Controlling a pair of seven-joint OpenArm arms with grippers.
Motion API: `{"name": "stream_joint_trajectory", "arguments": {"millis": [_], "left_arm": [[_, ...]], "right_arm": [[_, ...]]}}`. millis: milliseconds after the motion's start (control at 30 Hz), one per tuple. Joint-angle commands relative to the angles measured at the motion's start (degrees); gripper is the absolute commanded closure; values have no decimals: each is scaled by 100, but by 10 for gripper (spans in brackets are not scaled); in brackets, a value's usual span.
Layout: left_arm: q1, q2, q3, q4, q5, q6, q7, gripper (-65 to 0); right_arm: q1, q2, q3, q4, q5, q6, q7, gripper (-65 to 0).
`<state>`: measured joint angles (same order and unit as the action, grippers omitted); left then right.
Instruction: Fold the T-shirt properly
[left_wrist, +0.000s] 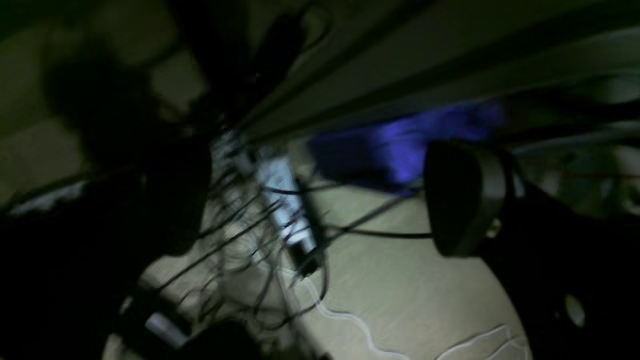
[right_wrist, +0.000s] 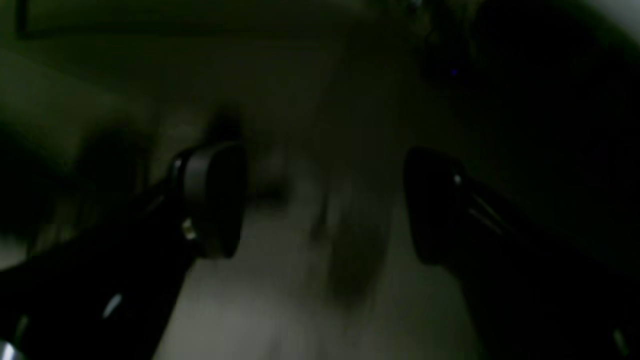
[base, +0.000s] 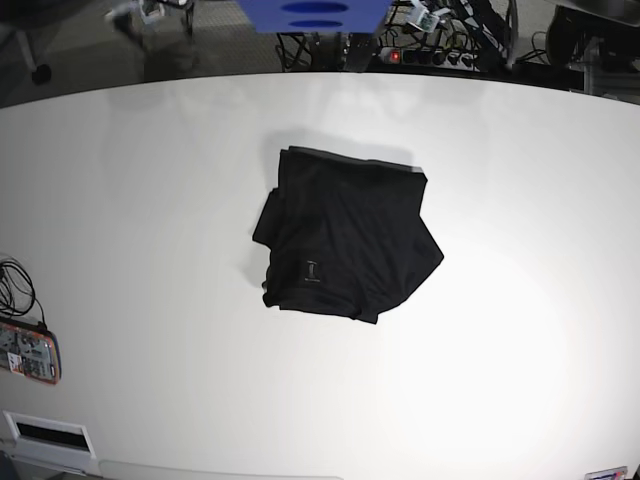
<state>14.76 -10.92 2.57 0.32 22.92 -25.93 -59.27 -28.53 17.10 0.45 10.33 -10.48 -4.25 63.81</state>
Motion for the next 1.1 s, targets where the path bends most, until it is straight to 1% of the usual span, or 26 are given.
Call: {"name": "stream_joint_trajectory", "arguments": {"millis": [0,67,133,200,233,267,300,333,400,433,500,533,567,600,667,733,900,967,1067], "left_arm": [[93,-12,29,-19,42,-40,-135,-650],[75,-12,20,140,42,-40,-12,-650],[84,-20,29,403,42,-40,463,-650],[75,-20,29,588,42,-40,1289,-650],[66,-20,29,650,51,-40,1808,-650],[49,-12,29,729,51,-40,2300,-650],[-4,-3,29,790,51,-40,2924,-650],[-65,6,29,799,51,-40,3540,-650],[-259,6,38,861,51,-40,4814,-650],[-400,6,108,949,51,-40,5228,-650],[-567,6,363,1089,51,-40,5746,-650],[-602,6,460,1124,51,-40,5922,-650],[-654,15,574,1116,51,-40,6116,-650],[-716,15,662,1107,51,-40,6274,-650],[-795,94,829,1107,51,-40,6573,-650],[-804,129,934,1133,51,-40,6740,-650],[-848,191,1260,1107,51,-40,6792,-650],[-857,270,1409,1107,51,-40,6792,-650],[-857,252,1664,1107,51,-40,6784,-650]], "right_arm": [[-17,44,-23,-220,-20,-1,208,-466],[264,-106,-32,-483,-20,-1,199,-466],[449,-194,-23,-527,-20,-1,182,-466],[607,-203,-58,-562,-29,-1,129,-466],[642,-211,-58,-598,-38,-1,-38,-466],[651,-211,-58,-677,-38,-1,-364,-466],[660,-247,-58,-782,-38,-1,-865,-466],[686,-247,-67,-905,-38,-1,-1480,-466],[862,-264,-67,-1033,-55,-1,-3335,-466],[1012,-317,-67,-1033,-55,-1,-4293,-466],[1363,-449,-67,-1033,-55,-1,-5884,-466],[1513,-510,-67,-1033,-55,-1,-6421,-466],[1671,-572,-58,-1033,-55,-1,-6825,-466],[1803,-625,-32,-932,-46,-1,-6975,-466],[1935,-765,-14,-747,-20,8,-6992,-466],[1944,-923,-14,-624,-20,8,-6992,-466],[1952,-1161,-14,-580,-20,8,-6983,-466],[1961,-1266,-14,-580,-11,8,-6983,-466],[1961,-1328,-14,-580,-11,8,-6983,-466]]}}
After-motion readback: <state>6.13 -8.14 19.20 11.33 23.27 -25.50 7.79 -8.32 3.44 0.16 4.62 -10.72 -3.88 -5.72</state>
